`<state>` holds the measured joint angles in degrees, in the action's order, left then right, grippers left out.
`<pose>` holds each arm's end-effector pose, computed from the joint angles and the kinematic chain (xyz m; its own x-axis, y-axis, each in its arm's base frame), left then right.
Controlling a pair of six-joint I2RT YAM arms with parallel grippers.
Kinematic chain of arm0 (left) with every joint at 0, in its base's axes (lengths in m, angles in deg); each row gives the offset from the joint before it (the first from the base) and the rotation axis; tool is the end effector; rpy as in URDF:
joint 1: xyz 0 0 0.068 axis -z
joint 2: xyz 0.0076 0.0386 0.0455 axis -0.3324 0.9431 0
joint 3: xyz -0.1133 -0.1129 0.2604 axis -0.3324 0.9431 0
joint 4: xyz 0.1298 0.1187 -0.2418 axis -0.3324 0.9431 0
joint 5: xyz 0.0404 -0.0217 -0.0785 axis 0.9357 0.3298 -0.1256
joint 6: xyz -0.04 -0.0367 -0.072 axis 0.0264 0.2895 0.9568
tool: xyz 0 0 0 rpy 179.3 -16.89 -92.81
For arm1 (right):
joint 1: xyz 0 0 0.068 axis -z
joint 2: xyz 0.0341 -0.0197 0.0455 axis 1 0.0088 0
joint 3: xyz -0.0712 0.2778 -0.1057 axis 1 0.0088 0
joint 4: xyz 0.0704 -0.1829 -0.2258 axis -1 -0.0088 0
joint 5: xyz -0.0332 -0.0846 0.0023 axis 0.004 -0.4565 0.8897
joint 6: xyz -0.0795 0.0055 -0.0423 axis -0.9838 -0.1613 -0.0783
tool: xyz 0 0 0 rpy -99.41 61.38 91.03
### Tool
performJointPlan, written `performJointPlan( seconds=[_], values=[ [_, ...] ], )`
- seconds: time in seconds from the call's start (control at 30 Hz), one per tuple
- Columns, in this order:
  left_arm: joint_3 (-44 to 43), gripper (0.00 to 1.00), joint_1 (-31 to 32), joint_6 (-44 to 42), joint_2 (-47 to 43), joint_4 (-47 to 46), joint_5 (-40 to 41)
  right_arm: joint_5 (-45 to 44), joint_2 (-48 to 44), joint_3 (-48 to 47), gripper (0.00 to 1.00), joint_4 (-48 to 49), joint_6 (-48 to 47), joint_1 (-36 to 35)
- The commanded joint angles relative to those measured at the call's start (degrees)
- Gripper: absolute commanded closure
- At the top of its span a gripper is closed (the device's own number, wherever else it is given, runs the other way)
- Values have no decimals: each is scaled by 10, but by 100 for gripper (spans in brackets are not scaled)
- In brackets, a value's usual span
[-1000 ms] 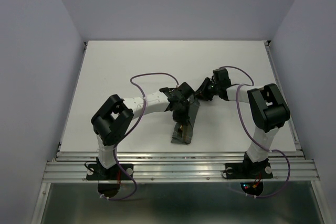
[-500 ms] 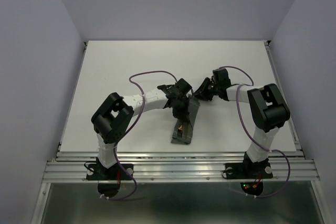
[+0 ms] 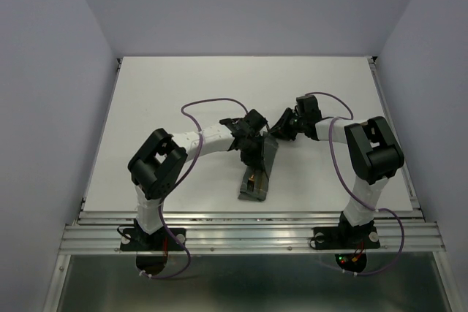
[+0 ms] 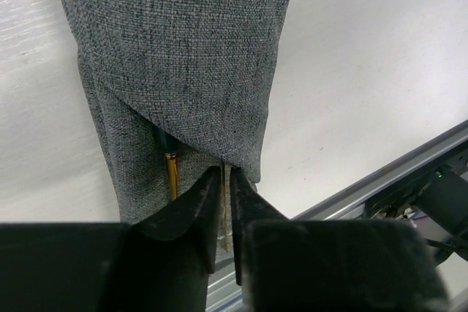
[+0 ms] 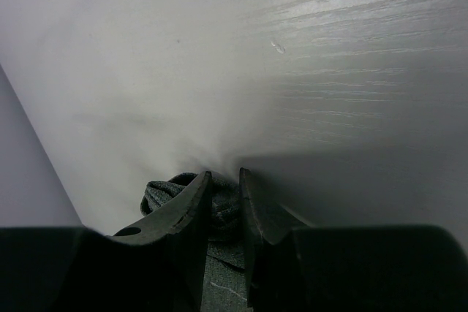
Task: Fold the napkin into a case and place the utensils inside
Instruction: Insert the knife into the folded napkin.
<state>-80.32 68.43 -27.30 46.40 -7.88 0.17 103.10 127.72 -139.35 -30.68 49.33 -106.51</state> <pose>0.2887 -0.3644 0.1624 -0.9415 0.1496 -0.3020 0.2955 0.7971 -0.5266 0.4064 0.1573 0.1073 -0.8545 0.4524 -0.2554 0.1577 0.6943 0.7021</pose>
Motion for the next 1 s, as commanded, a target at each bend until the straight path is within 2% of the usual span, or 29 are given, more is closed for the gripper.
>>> performJointPlan(
  seconds=[0.0, 0.33, 0.53, 0.63, 0.73, 0.97],
  values=[
    [-7, 76, -1, -19, -17, 21, 12, 9, -5, -16, 73, 8, 1, -7],
    [46, 68, 1, -13, -59, 11, -7, 10, -4, -18, 73, 7, 4, -7],
    [65, 68, 2, -9, -62, -4, -12, 8, -7, -18, 73, 6, 4, -12],
    [69, 71, 2, -6, -67, -10, -13, 7, -10, -15, 73, 3, 3, -12],
    [70, 82, 3, -5, -78, -12, -11, 2, -18, -14, 72, -1, 0, -12],
    [80, 95, 2, -9, -142, 14, 7, -69, -62, -22, 69, -48, -25, -12]
  ],
)
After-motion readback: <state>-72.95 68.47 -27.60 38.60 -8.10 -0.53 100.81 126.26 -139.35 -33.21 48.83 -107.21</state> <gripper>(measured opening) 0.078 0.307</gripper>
